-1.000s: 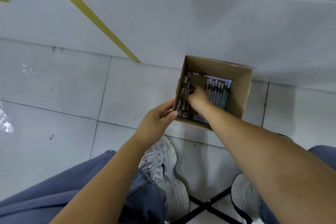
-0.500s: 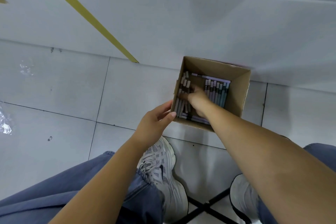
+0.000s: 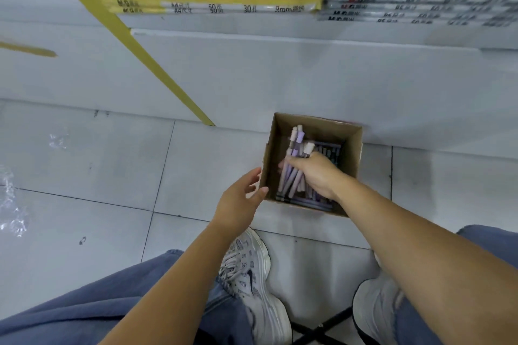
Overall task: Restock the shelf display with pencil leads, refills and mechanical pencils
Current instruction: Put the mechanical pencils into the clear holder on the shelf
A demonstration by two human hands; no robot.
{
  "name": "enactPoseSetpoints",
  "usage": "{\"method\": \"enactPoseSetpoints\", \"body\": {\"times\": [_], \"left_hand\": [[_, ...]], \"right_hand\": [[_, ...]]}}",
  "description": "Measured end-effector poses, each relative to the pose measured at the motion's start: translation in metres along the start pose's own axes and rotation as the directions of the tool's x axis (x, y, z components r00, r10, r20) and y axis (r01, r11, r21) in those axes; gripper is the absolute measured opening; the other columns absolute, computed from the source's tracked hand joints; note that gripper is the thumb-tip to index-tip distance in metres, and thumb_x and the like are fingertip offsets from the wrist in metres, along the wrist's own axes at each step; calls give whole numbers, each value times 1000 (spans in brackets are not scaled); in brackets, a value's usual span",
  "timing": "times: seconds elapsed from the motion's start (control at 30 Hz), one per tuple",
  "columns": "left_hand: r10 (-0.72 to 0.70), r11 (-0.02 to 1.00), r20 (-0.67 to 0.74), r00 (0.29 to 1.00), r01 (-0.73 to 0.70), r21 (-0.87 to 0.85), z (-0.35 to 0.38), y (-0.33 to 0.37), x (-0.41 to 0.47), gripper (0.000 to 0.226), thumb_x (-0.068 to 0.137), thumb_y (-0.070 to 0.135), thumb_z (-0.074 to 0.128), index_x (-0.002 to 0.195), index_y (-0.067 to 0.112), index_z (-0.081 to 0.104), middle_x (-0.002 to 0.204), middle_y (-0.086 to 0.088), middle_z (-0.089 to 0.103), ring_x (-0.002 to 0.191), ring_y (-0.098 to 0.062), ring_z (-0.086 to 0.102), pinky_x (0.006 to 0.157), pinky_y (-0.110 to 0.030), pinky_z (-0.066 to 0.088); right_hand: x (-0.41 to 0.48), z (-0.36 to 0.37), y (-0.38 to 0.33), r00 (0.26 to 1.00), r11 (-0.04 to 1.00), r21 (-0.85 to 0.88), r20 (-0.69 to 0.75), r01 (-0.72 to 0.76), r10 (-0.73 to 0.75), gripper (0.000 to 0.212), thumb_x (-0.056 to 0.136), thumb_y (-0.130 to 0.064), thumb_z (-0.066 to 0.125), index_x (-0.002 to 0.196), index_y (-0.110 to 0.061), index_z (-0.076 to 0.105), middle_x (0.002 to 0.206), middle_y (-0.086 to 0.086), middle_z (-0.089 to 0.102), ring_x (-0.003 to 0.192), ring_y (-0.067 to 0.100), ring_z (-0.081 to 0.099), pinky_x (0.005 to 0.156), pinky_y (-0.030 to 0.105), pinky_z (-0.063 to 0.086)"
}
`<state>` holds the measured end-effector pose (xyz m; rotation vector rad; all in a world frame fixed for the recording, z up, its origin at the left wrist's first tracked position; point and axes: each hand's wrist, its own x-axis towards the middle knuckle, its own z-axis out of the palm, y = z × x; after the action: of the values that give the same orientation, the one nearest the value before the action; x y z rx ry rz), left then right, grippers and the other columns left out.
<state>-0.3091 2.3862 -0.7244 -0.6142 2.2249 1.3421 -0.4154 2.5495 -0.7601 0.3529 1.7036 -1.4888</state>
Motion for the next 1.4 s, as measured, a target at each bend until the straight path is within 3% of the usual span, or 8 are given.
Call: {"method": "enactPoseSetpoints", "body": {"times": [0.13,0.3,0.43,0.53,0.63,0.93,1.27,1.4], "left_hand": [[229,942,-67,971,-204,266,-3,41,-15,63,90,46,67,145,25,45,132,11,52,120,-13,46,107,-36,36],[356,929,251,900,-310,-202,-26,122,-60,31,96,34,64,119,52,56,114,28,69,107,10,61,82,-6,49],[435,867,325,840,-293,-402,-52,186,-97,35,97,24,61,128,38,53,109,2,75,107,-20,71,86,-34,59],[516,838,330,791,-386,-385,-71,230,-125,29,95,33,60,124,27,60,100,-1,72,97,-15,70,87,-37,59],[585,804,332,740,-475,-359,-87,270,-150,17,98,40,57,100,30,71,90,1,66,84,-9,63,80,-30,55],[768,622,107,632,-695,-360,-105,374,-175,27,104,37,46,100,14,60,76,3,58,64,-10,57,60,-26,52],[784,529,-126,607,-761,-375,-115,411,-134,21,102,38,50,102,19,60,71,8,65,60,-8,58,56,-21,48],[746,512,-238,622,-765,-391,-121,415,-123,30,102,40,49,102,12,60,70,4,65,63,-10,61,51,-22,48]], "right_hand": [[-55,-12,-37,982,987,26,95,161,-163,19,98,-20,52,110,-9,62,92,4,75,94,18,72,82,33,55],[-137,-6,-96,923,924,175,128,340,-364,14,95,-13,57,105,-6,64,93,9,75,91,22,72,72,28,58],[-209,-9,-149,843,847,52,86,529,-531,13,93,-21,60,95,-13,71,92,11,75,84,30,72,70,42,59],[-262,-15,-190,724,716,-112,88,690,-684,20,96,-26,57,97,-13,72,79,9,73,59,22,64,43,27,48],[-302,-26,-226,623,601,-224,38,767,-781,24,94,-30,60,104,-9,67,78,11,73,62,25,66,48,29,51],[-349,-59,-322,321,336,-383,-105,861,-941,16,83,-29,74,88,-19,63,58,-5,66,45,7,57,42,18,42],[-350,-89,-378,328,345,-228,-111,910,-938,14,92,-9,62,105,-11,63,78,8,72,60,16,65,54,24,54],[-365,-96,-389,164,219,-223,-242,950,-956,13,93,-5,58,105,-9,61,84,14,72,61,15,65,53,22,54]]}}
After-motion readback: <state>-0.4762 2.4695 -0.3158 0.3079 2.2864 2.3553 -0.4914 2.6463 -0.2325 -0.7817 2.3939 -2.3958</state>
